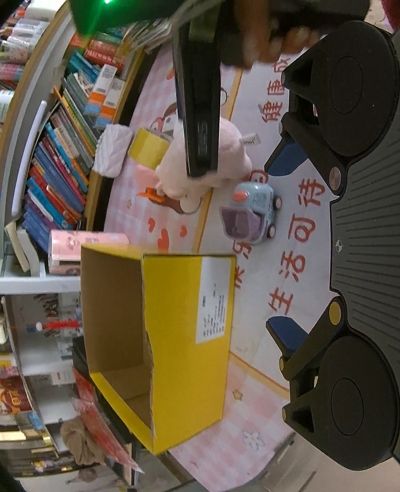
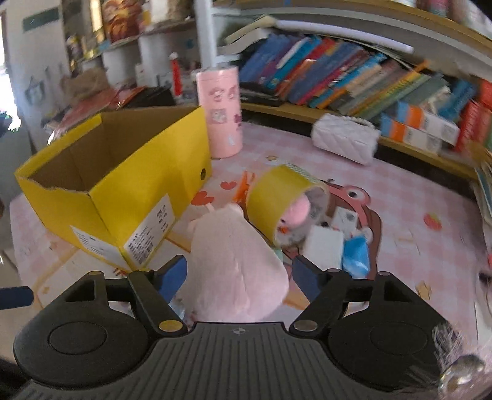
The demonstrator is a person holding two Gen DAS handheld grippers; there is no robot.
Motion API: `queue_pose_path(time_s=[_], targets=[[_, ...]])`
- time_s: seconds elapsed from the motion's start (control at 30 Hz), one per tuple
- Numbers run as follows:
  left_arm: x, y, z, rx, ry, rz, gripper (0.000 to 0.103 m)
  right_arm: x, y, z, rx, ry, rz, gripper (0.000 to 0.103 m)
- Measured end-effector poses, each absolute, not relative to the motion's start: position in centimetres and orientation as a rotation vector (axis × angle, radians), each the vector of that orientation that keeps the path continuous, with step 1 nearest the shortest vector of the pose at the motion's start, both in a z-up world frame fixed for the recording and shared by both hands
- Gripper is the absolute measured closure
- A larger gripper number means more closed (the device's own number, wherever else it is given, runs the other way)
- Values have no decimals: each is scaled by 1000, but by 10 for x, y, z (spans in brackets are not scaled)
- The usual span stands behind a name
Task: Organize objects
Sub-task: 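Grasp the pink plush pig with the right tool, then grasp the grey-purple toy car with the left tool while right holds the pig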
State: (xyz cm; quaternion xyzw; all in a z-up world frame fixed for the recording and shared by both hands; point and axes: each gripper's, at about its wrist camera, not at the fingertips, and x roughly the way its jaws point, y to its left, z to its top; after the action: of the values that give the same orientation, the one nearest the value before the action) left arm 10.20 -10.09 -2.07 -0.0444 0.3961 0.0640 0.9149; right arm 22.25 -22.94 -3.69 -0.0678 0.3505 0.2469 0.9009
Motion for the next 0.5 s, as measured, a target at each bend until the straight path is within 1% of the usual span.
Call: queue_pose_path(time_s=[0.13,0.2,0.27,0.33,0.5], targets=[[112,-104,-23,-101,819,96,7,238,-219,-47,-186,759,532,37],[117,-106,-26,-98,825,86,8,237,-218,-47,-201,753,541,46],[125,-106,-31,-97,835,78,12,235,-225,-42,-175,755,534,50],[133,-107,-36,-97,846,74,16,229,-238,-34,-116,751,519,51],[152,-113,-48,-82,858,53,20,208,-274,-14,-5,737,443,51]])
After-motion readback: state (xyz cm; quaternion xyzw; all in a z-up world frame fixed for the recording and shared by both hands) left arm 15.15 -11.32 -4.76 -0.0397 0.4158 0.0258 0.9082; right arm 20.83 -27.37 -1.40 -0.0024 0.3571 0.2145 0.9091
